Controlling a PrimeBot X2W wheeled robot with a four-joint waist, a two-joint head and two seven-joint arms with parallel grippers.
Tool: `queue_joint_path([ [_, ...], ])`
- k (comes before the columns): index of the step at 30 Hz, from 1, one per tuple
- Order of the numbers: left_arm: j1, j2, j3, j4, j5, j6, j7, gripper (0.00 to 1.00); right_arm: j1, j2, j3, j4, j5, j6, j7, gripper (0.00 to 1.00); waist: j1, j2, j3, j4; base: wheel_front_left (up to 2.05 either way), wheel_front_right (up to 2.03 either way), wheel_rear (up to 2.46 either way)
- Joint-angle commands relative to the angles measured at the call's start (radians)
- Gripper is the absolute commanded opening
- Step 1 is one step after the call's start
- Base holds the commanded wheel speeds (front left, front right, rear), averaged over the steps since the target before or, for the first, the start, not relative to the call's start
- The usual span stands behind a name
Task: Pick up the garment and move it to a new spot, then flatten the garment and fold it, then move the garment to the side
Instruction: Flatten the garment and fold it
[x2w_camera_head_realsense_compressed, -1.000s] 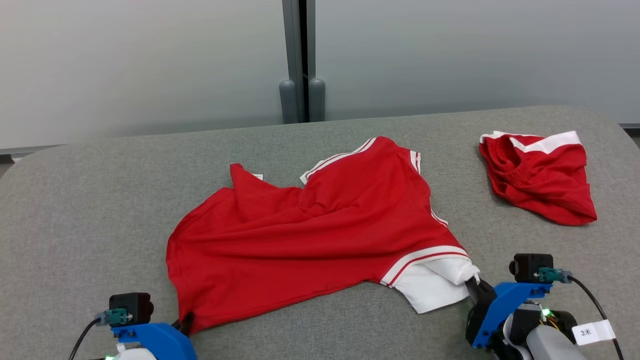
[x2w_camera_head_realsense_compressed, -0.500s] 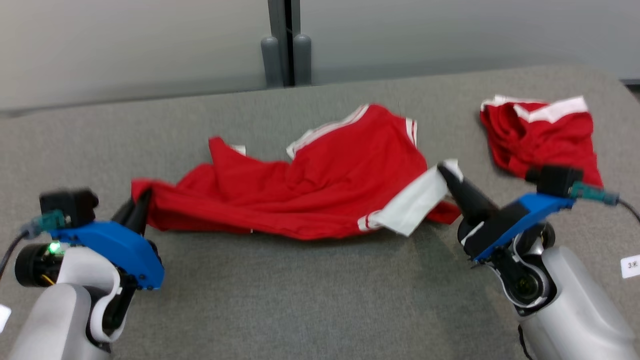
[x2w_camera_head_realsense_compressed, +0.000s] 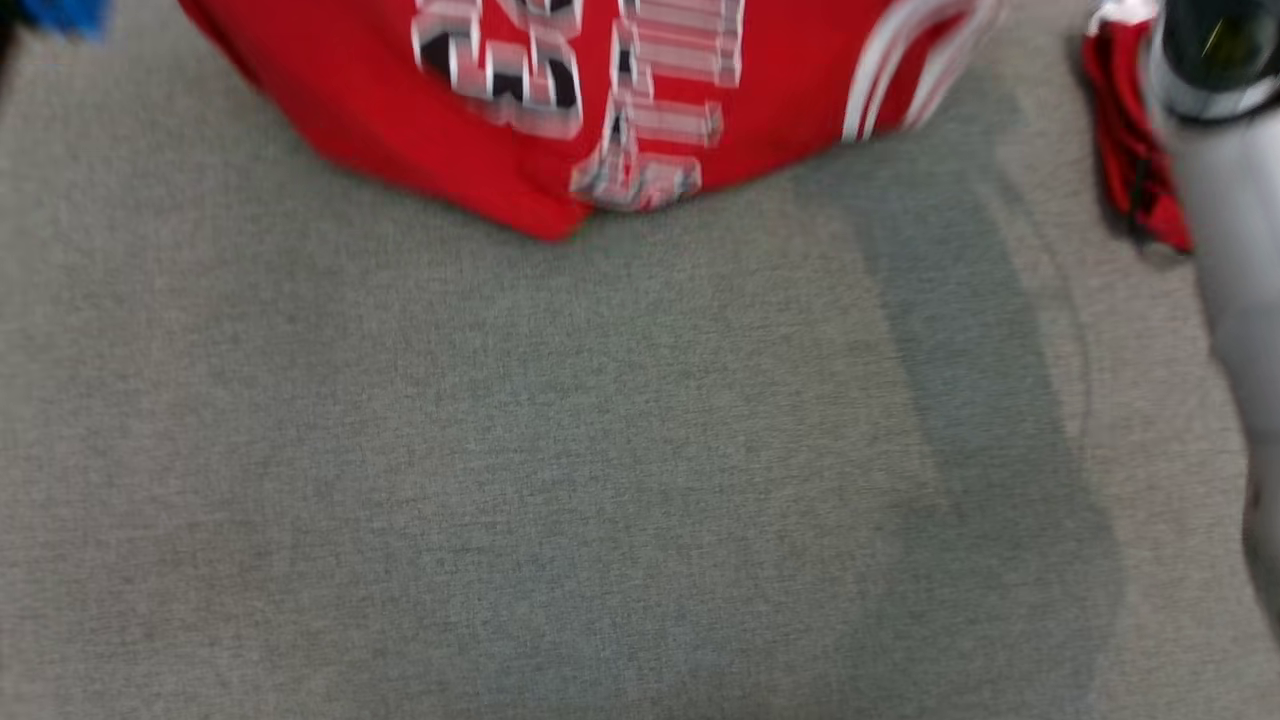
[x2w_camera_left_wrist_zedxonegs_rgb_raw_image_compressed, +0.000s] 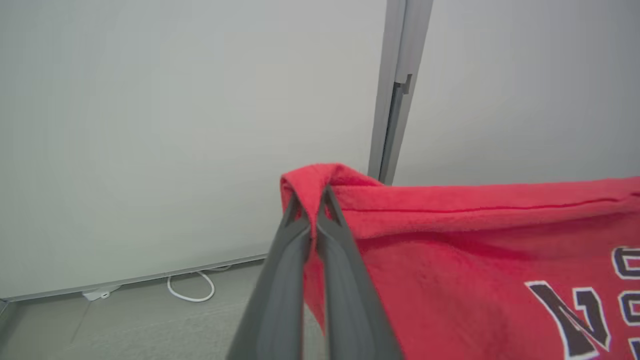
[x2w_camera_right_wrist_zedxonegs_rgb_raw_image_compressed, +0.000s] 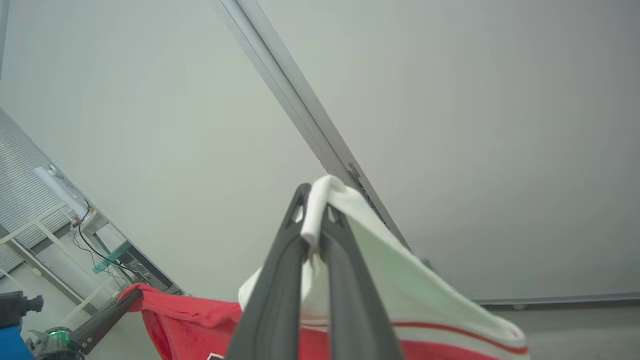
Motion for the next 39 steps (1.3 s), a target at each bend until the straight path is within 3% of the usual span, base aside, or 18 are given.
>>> queue_joint_path([
  [1,-0.059,-0.001,0.003,0.025,-0.006,-0.003,-0.013,0.00,-0.062,0.010,0.000,0.017,0.006,0.000,-0.019,0.00,-0.0004,-0.0004,0.040,0.024,0.00,0.00,0.00],
  [9,-0.386,-0.021,0.028,0.202,-0.036,-0.008,-0.068,0.00,-0.418,0.009,0.045,0.122,-0.012,0.000,-0.117,0.00,-0.0004,-0.0004,0.084,0.015,0.00,0.00,0.00],
  [18,-0.513,-0.027,-0.050,0.311,-0.077,-0.008,-0.083,0.00,-0.559,-0.054,0.125,0.140,0.012,0.000,-0.157,0.00,-0.0004,-0.0004,0.072,0.026,0.00,0.00,0.00],
  [22,-0.436,-0.011,-0.118,0.324,-0.138,-0.008,-0.059,0.00,-0.469,-0.082,0.183,0.097,0.050,0.000,-0.158,0.00,-0.0004,-0.0004,0.044,0.021,0.00,0.00,0.00],
  [30,-0.128,0.102,-0.288,0.243,-0.311,-0.008,-0.016,0.00,-0.127,-0.150,0.330,-0.058,0.145,0.000,-0.137,0.00,-0.0004,-0.0004,-0.100,-0.005,0.00,0.00,0.00],
  [39,0.265,0.230,-0.445,0.051,-0.471,-0.007,0.145,0.00,0.292,-0.324,0.451,-0.198,0.187,0.000,0.003,0.00,-0.0004,-0.0004,-0.332,-0.014,0.00,0.00,0.00],
])
